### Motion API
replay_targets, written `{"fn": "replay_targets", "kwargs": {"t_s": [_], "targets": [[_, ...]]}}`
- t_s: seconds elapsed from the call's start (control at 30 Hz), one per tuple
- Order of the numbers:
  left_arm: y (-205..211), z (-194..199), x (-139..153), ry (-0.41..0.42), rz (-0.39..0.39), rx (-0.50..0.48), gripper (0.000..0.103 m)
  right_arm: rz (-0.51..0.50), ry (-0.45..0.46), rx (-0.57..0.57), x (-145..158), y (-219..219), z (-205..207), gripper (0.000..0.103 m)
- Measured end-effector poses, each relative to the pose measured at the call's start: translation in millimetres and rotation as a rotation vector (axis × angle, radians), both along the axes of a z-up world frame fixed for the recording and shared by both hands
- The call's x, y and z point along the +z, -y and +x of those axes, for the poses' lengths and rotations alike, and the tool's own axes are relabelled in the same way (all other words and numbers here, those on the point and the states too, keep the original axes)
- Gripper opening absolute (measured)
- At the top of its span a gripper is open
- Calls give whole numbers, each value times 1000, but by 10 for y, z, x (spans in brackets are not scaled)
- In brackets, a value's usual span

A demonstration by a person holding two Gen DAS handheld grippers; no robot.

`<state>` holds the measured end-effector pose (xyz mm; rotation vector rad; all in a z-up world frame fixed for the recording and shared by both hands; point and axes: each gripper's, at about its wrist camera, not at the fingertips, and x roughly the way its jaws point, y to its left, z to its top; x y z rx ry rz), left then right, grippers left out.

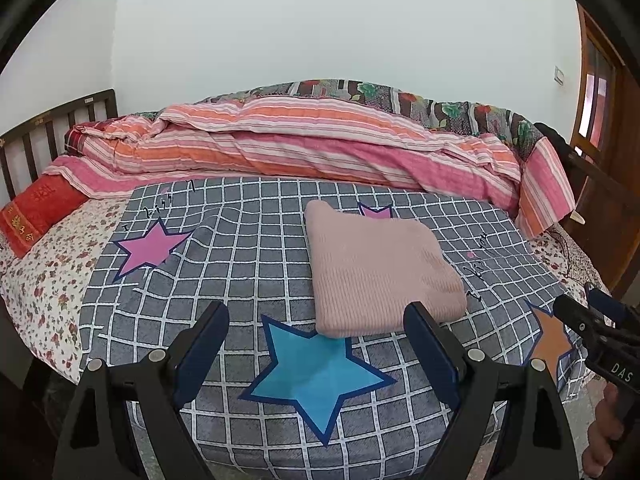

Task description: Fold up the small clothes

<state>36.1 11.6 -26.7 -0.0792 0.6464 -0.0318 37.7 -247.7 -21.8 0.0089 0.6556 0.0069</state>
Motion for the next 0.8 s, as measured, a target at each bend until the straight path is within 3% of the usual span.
{"fn": "replay_targets", "kwargs": {"t_s": [0.8], "targets": [[-1,-26,46,15,3,0,89,9,15,-12,79,69,-44,91]]}}
